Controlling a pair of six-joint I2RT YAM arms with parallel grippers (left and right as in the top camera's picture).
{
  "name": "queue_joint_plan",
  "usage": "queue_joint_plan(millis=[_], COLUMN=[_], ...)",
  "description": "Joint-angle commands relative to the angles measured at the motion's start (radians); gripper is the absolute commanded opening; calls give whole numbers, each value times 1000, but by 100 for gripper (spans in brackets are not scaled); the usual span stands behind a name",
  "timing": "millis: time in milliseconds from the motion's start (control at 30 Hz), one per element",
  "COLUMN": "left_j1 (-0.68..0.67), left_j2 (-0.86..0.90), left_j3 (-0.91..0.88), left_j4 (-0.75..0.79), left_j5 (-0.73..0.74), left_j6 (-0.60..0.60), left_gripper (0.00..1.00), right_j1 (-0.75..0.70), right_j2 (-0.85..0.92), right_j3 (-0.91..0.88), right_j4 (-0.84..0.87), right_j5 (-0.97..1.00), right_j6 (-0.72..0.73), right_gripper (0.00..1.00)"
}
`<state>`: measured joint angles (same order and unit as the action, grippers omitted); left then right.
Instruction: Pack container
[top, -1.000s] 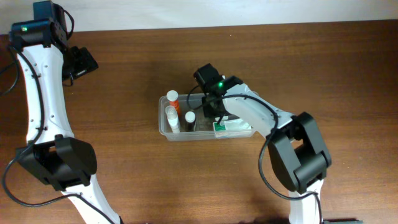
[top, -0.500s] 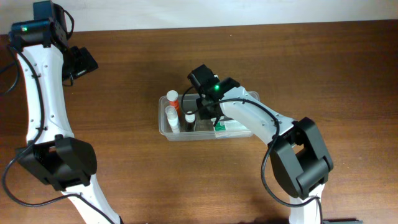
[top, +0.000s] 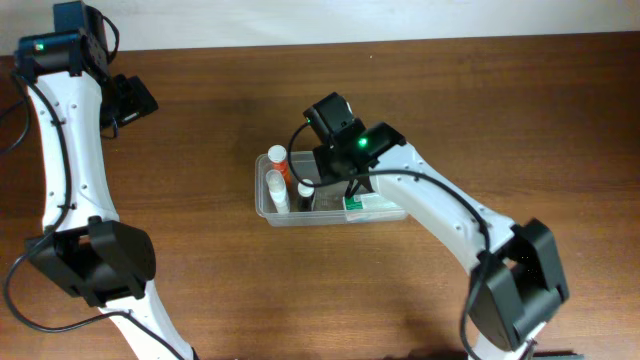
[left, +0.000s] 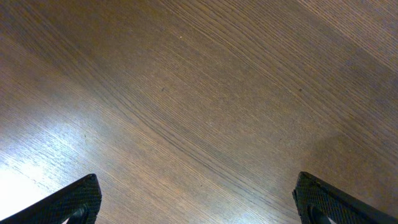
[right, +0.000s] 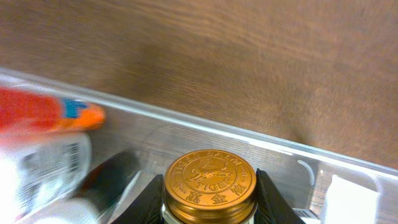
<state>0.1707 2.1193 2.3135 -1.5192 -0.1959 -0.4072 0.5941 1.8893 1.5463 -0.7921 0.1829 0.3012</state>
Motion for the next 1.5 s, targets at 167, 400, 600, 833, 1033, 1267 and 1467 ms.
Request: queue_joint_plan(millis=[167,400,600,833,1033,1267,1467], left_j1=[2,2,2,2,2,2,2], left_j2=[2,2,2,2,2,2,2], left_j3=[13,13,13,13,13,13,13], left_j4=[-1,-1,-1,-1,-1,-1,-1], left_j5=[-11,-11,-11,-11,-11,-11,-11], left_j6=[5,5,5,5,5,5,5], left_gripper=[99,99,99,99,99,99,99], right_j1=[62,60,59,59,59,33,-54], right_j2=[-66,-66,-66,-66,-68,-167,-384], right_j3=[-55,-215,-274,-280,-281,-312,-492], right_j4=[38,204,300,295,318,337,454], right_j5=[95,76,12,13,12,12,-134], right_j6=[-32,-42,-70,-161,-163,-166,-166], right_gripper=[4,4,4,4,4,4,4])
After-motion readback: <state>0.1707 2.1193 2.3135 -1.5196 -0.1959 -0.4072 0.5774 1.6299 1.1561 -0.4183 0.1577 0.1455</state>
